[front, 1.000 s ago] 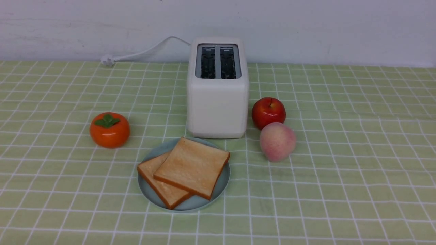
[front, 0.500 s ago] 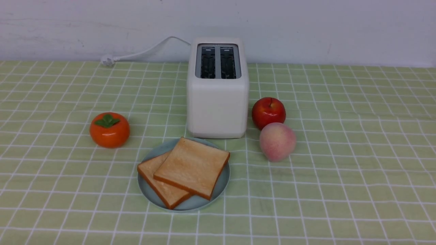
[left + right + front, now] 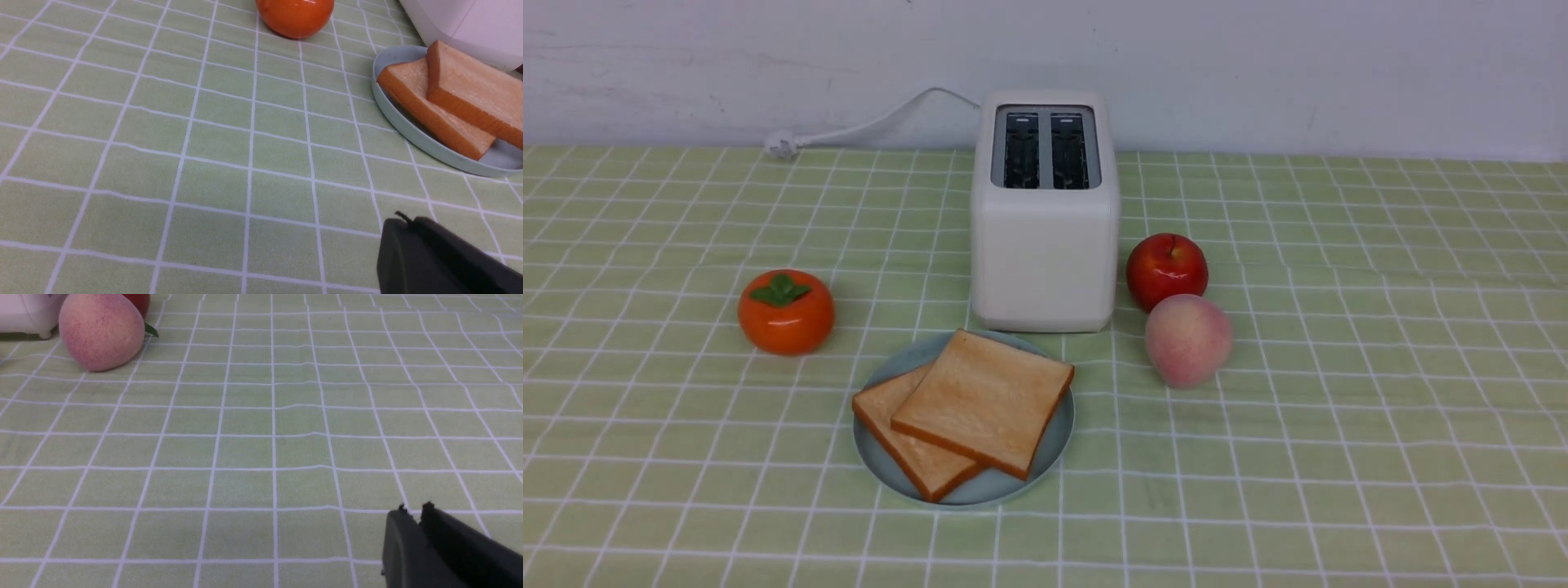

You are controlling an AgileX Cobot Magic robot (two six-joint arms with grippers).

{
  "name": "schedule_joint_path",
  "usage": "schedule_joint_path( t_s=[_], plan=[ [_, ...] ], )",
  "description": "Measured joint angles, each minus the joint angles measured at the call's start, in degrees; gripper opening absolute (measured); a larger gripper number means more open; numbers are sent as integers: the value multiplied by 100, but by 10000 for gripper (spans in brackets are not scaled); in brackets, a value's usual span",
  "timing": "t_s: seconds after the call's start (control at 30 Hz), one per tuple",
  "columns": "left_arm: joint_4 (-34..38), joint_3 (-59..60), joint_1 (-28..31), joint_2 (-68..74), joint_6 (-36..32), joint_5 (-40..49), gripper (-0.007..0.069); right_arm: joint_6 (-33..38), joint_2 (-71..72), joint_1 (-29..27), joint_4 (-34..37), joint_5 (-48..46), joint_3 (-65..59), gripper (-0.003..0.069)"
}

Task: Take toasted bread from bread machine on green coffee tablecloth place on plate.

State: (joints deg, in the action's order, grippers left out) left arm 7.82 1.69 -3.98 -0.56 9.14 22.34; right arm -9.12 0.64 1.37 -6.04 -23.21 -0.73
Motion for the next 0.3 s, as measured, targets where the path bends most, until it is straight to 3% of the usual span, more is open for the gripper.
schedule_joint_path(
  t_s=[0.3],
  plan=[
    [0,0,0,0,0,4,-2,0,0,0,0,0,0,78]
  ],
)
